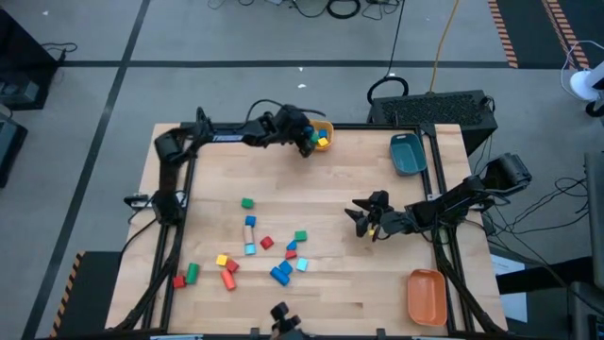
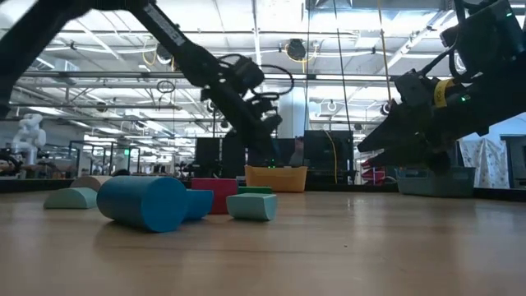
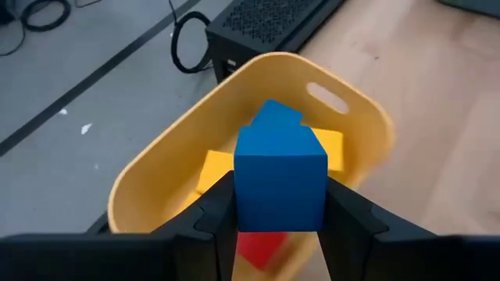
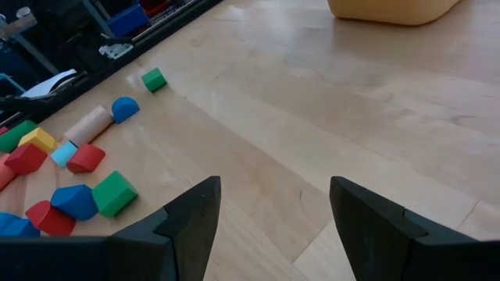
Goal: Sort blocks by size
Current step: Put the blue square block into the yellow bin, then put the red square block into the yellow bin
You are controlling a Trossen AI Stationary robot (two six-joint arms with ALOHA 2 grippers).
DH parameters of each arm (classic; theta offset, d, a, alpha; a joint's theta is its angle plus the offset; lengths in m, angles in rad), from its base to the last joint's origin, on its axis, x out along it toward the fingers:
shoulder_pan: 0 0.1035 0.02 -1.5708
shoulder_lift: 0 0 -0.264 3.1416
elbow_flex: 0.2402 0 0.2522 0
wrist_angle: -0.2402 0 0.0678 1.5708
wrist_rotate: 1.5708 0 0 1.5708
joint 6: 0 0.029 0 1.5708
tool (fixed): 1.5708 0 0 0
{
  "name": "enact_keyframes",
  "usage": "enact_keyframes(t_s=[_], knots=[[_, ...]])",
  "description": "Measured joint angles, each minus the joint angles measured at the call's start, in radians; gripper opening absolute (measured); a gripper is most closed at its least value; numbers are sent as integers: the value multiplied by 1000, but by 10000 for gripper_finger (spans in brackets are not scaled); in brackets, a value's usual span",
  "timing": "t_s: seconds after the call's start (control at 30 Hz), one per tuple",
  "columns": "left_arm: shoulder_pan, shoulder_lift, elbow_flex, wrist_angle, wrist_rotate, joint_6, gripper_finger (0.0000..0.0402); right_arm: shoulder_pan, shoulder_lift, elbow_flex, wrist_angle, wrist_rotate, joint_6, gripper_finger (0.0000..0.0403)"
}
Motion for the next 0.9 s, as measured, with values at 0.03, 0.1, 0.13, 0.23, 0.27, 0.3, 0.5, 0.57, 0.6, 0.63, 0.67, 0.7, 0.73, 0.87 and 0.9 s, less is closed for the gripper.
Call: enact_keyframes(t_s=[0.03,0.1,0.13,0.23,0.27,0.3,0.5,0.57,0.6,0.63,0.67,0.7,0.73,0.87,0.9], knots=[[4,18,14,-3,0,-1,137,0,0,0,0,0,0,228],[10,53,47,-2,0,-4,137,0,0,0,-4,0,0,228],[13,67,60,-1,0,-4,137,0,0,0,-4,0,1,228],[15,104,99,-2,-1,-5,150,0,0,0,-4,0,1,228],[15,113,111,-5,-1,-5,156,0,0,0,-4,0,1,228],[15,115,121,-22,0,1,161,0,0,0,-4,0,1,228],[14,113,148,-25,-6,20,169,-24,0,0,-4,0,-10,228],[14,113,152,-28,-6,27,170,-35,0,0,-3,-1,-14,228],[14,113,155,-29,-6,28,170,-40,0,0,-4,-3,-15,228],[14,113,159,-40,-6,28,171,-44,0,0,-4,-4,-16,228],[14,113,162,-52,-7,29,171,-46,0,0,-4,-4,-18,228],[13,113,166,-71,-8,32,171,-49,0,0,-4,-5,-19,228],[13,113,171,-93,-8,48,172,-52,0,0,-5,-6,-21,228],[5,102,194,-204,-5,115,172,-65,0,0,-4,-17,-40,228],[2,96,199,-226,-5,130,173,-71,0,0,-4,-26,-42,228]])
